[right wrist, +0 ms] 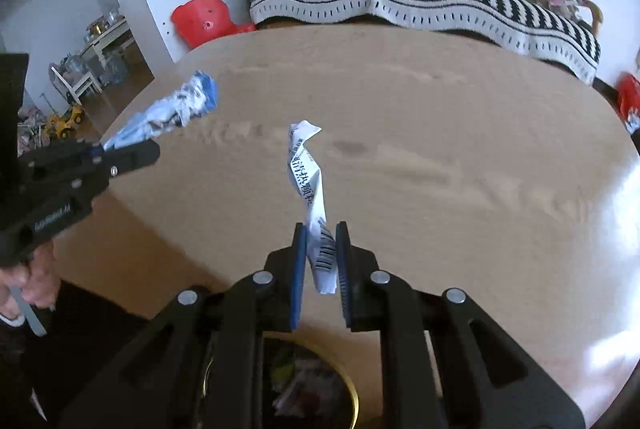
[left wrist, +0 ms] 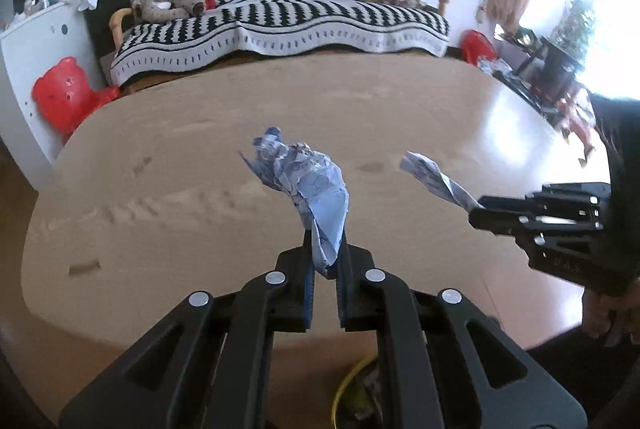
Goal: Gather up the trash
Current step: 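Carry the wrapper and white strip over the bin with both tools, then open both tools to drop the wrapper and strip into the bin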
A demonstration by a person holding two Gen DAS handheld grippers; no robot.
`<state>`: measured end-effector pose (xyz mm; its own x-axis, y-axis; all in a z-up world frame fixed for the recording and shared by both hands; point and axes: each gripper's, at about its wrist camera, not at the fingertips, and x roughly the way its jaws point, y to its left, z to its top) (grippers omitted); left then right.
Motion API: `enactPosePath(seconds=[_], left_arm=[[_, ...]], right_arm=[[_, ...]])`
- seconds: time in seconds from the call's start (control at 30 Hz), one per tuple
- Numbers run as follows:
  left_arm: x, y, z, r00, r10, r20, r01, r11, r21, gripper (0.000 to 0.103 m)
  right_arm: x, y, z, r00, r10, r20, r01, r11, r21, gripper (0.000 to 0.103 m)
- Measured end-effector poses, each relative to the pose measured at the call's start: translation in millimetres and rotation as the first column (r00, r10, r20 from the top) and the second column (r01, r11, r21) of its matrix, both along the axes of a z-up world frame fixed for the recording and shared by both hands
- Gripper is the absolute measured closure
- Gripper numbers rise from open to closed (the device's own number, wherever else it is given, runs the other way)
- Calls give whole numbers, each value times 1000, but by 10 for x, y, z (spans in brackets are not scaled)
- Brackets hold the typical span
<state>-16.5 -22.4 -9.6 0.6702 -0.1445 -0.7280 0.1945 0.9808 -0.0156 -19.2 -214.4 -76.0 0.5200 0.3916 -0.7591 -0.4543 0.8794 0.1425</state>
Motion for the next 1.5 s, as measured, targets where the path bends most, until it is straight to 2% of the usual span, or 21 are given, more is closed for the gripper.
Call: enactPosePath(seconds=[0.1, 0.27, 0.6, 0.8, 0.97, 1.17, 1.5], left_arm=[[-318, -85, -104, 999, -35, -11, 35, 999, 5, 95], [-781, -174, -348, 996, -71, -59, 69, 997, -32, 95], [-1263, -360, -747, 977, -118, -175, 106, 991, -76, 95], [-1388, -355, -1018, 948, -122, -293, 86, 988, -132, 95], [-1433, -376, -1239, 913, -151, -379, 90, 980, -176, 95], [-1419, -407, -1321, 902, -155, -404, 87, 980, -182, 95], [-1375, -420, -1340, 898, -149, -415, 81, 981, -178, 95]], right_arm=[[-333, -49, -91, 1000, -12, -26, 13, 1000, 21, 88], [-833, -121, -221, 998, -25, -54, 28, 998, 51, 88], [-1471, -324, -625, 978, -82, -190, 102, 990, 98, 88], [-1643, -422, -884, 947, -104, -303, 142, 984, 106, 87], [-1700, -390, -1083, 918, -112, -380, 154, 984, 84, 87], [-1699, -320, -1069, 919, -122, -376, 157, 986, 62, 87], [-1627, -325, -1028, 921, -121, -370, 157, 985, 68, 87]])
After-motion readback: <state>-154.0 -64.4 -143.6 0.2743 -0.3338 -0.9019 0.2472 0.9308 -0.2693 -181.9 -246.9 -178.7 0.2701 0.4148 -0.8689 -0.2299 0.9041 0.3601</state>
